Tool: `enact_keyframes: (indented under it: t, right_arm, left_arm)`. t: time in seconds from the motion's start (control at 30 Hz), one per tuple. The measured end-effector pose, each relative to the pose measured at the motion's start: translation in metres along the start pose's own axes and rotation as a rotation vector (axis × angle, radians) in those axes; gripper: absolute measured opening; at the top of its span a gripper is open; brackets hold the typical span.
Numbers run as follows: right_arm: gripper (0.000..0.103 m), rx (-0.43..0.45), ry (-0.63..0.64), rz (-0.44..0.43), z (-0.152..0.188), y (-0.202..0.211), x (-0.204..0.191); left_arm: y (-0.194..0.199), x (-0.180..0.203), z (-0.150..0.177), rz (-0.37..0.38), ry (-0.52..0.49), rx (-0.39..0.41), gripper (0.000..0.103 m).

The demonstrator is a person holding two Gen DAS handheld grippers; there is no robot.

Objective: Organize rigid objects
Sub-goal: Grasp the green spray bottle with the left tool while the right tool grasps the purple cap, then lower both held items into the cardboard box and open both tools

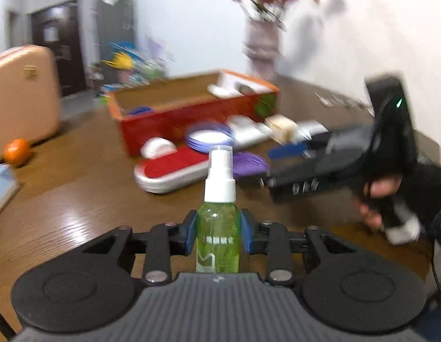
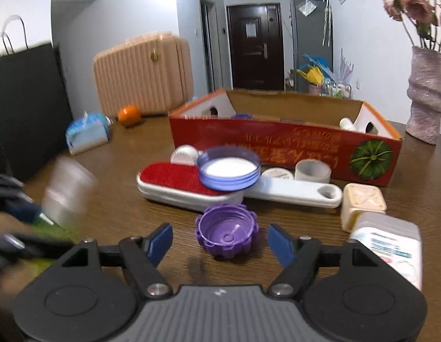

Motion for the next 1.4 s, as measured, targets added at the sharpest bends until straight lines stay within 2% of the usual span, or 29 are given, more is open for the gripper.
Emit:
enact_keyframes:
  t: [0.1,0.13,0.23,0.33,0.53,0.67,0.8,0.9,1.0,1.1,1.2,1.27,1.4]
  right_arm:
    - [0.066,-0.049,0.038,0.029,-0.002,-0.018,-0.003]
    - [0.053,-0.053,0.04,0.034,-0.003,-0.019,-0.004]
    - [0.053,-0.063,0.031,0.012,-0.004,-0.016,-0.008]
    - [0.053,-0.032,0.035,0.001,0.001,0.01,-0.018]
    - [0.053,0.043,0.036,0.013,0.027,0.093,-0.028]
    - [0.053,0.065,-0.002,0.049,0.047,0.144,-0.006]
    - [0.053,0.104,-0.048,0.096,0.047,0.168,0.023]
    - [0.053,0.132,-0.033,0.116,0.027,0.167,0.051]
    - [0.053,0.16,-0.034,0.105,-0.013,0.149,0.088]
    - [0.053,0.146,-0.008,0.084,-0.061,0.106,0.124]
    - [0.053,0.088,-0.046,0.013,-0.1,0.041,0.158]
    - [0.053,0.02,-0.077,-0.013,-0.123,-0.01,0.181]
    - [0.053,-0.122,-0.088,0.028,-0.149,-0.103,0.211]
  left_arm:
    - [0.018,-0.014,-0.006,-0.066,0.084,0.086,0.031]
    - [0.022,-0.016,-0.008,-0.073,0.117,0.107,0.031]
    - [0.034,-0.017,-0.015,-0.102,0.193,0.194,0.031]
    - [0.046,-0.008,-0.017,-0.109,0.227,0.24,0.031]
    - [0.057,0.021,-0.008,-0.098,0.227,0.226,0.031]
    - [0.06,0.037,-0.006,-0.111,0.226,0.22,0.031]
    - [0.055,0.048,-0.019,-0.071,0.225,0.219,0.031]
    - [0.049,0.05,-0.051,-0.054,0.197,0.244,0.031]
    - [0.031,0.045,-0.105,-0.038,0.182,0.244,0.031]
    - [-0.007,0.031,-0.166,-0.012,0.196,0.226,0.031]
    - [-0.063,0.011,-0.215,-0.046,0.206,0.196,0.031]
    - [-0.106,-0.006,-0.24,-0.098,0.209,0.184,0.031]
    - [-0.189,-0.037,-0.273,-0.139,0.251,0.137,0.031]
Point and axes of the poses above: each gripper's, at about its wrist camera, not at the fingertips, and y roughly against the way its jaws point, x to its right, z to its underside, the point moved 8 cm from there along -y, roughly the way its jaws point, and after that the axes turned 15 degrees about y, right-handed, at the moved point
